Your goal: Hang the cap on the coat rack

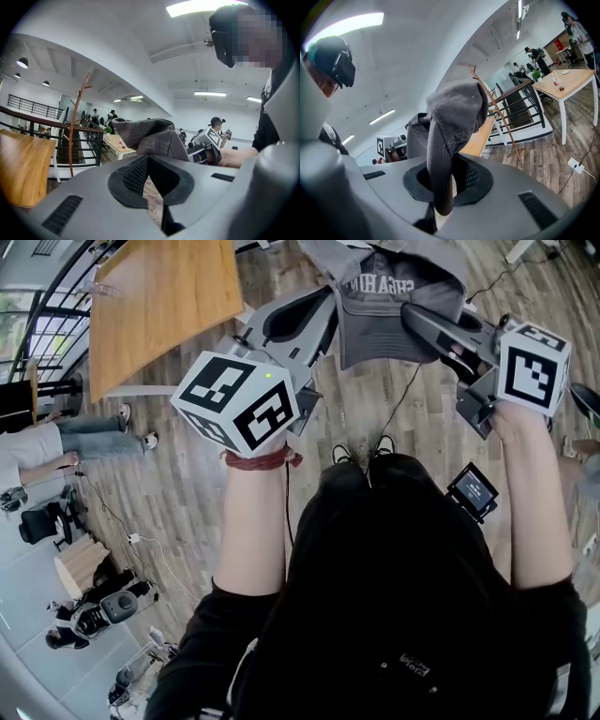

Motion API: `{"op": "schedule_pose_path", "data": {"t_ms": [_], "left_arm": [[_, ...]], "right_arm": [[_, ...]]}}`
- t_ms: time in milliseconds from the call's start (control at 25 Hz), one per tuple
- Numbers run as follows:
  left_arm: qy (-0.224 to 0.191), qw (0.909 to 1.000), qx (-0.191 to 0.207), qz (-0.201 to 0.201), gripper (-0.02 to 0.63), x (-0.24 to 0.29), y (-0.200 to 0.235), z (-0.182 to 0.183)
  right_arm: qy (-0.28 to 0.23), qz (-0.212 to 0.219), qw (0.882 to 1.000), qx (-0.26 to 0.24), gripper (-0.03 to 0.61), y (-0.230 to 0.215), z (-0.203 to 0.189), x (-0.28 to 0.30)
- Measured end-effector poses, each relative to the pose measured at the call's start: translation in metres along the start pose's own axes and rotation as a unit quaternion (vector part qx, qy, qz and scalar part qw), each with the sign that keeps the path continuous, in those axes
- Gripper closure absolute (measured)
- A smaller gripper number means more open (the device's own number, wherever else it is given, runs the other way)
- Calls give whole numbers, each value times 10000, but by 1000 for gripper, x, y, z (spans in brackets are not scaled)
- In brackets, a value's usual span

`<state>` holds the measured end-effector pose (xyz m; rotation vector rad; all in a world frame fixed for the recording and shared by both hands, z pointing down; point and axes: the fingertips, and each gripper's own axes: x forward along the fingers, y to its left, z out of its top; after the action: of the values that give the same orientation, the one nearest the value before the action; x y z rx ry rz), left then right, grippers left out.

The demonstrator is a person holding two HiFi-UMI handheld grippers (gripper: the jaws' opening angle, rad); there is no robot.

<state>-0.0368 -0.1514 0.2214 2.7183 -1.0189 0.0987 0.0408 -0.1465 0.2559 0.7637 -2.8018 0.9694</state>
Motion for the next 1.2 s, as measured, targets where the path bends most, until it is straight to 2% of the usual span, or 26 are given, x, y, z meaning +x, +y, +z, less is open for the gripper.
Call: {"op": "schedule_pose_path", "data": {"t_ms": [440, 640, 880, 1200], "left_arm": [[32, 9999, 147, 3, 611, -4, -2, 9], [-82, 9997, 197, 80, 611, -3, -1, 11], [-103, 9991, 372, -166, 611, 1, -2, 15], [-210, 9979, 334, -518, 611, 5, 2, 20]], "right_arm": [[-70, 222, 9997, -110, 537, 11, 6, 1], [-146, 270, 9994, -179, 537, 12, 7, 1], [-298, 198, 9991, -226, 537, 12, 10, -1], [-364, -91, 9990, -224, 537, 12, 13, -1]]}}
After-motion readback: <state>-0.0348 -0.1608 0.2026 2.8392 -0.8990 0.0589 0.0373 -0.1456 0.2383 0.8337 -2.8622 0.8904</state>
